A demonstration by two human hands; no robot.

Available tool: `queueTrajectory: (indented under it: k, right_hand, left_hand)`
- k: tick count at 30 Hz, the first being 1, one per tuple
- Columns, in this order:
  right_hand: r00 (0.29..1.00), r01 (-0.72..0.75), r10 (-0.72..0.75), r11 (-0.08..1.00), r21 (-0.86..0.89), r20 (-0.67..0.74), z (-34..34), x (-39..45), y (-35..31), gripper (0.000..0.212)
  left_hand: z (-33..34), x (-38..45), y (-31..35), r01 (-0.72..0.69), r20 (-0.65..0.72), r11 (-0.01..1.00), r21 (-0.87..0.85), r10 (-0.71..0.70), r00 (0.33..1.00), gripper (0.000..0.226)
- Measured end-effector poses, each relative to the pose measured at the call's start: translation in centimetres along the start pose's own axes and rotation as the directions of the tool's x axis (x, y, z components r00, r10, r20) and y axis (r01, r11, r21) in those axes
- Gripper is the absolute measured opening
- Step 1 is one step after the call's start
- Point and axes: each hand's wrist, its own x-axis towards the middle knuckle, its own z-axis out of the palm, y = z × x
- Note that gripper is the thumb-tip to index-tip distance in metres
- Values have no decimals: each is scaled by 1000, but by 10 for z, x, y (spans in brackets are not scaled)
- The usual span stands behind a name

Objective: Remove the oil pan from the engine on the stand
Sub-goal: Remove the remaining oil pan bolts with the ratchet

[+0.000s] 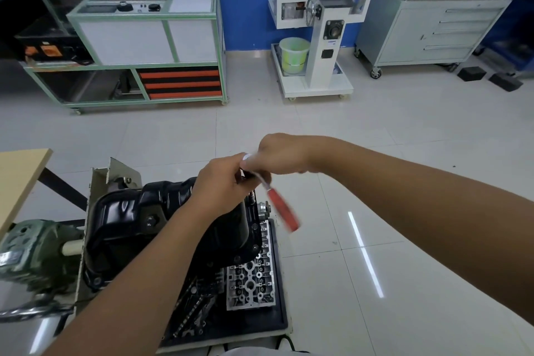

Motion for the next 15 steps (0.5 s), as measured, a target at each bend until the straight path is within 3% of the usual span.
queueTrajectory:
  k: [3,6,9,12,13,15]
  right_hand:
    - [993,-89,116,890,448,-34,20,-3,3,32]
    - [976,-104,205,737,668,-74,41,-6,3,34]
    - [942,-76,297,643,762,-158,51,-8,1,35]
    - [917,-32,348,550,834,-194,64,-10,-1,30]
    - [921,-27,336,563,826,-199,69,-10,-1,29]
    - [947,-33,239,737,675,-215,76,-11,1,28]
  left_hand:
    - [0,1,-4,61,-24,985,-161,-65,998,8]
    - [0,1,-8,36,16,991,-131,-34,999,9]
    - [-1,3,-10,35,74,992,-122,-26,997,12]
    - [-2,1,-10,17,88,974,-227,3,996,12]
    - [-2,0,-8,22,72,972,-234,-5,997,14]
    - [-1,-3,-7,22,20,980,-200,-18,1000,18]
